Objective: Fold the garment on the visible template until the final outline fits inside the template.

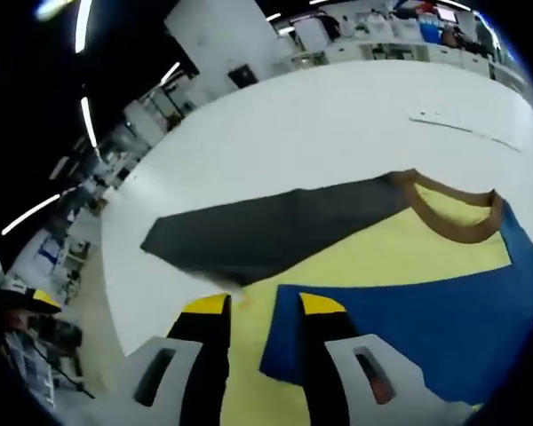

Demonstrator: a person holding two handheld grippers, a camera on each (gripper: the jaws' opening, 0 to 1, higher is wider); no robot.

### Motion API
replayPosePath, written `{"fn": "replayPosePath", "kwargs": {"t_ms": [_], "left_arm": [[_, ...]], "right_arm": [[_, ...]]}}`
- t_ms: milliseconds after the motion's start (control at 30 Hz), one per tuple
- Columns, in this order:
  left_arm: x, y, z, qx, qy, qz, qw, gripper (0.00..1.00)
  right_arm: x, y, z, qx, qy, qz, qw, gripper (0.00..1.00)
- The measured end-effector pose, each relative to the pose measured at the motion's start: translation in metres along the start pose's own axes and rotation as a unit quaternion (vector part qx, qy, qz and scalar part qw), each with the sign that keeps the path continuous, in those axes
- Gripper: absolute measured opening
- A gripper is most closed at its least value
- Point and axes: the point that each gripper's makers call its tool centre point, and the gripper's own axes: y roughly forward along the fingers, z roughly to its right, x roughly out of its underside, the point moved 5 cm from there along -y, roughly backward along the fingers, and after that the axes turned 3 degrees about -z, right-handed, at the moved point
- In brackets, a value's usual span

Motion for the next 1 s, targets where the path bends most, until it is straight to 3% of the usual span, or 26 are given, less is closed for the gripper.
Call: {"fn": "replayPosePath", "kwargs": {"t_ms": [200,633,1000], "left_arm": [[-0.005,-0.001,0.013,0.000,0.011,0.007,0.9999,0.81],[-0.004,-0.003,0.035,0.001,0.026,0.014,0.9996,0.82],[-0.007,-0.003,0.053,-0.003,0.032,0.024,0.9992,0.83]], "right_arm": [[-0.001,-0.023,0.001,-0.003,-0.024,-0.001,0.9997,0.46],[0.007,-0.078,0.006,0.012,-0.035,0.043,0.9984,0.62],[0.021,-0.136,-0.004,-0.014,-0.037,0.087,0.9954,0.75]]}}
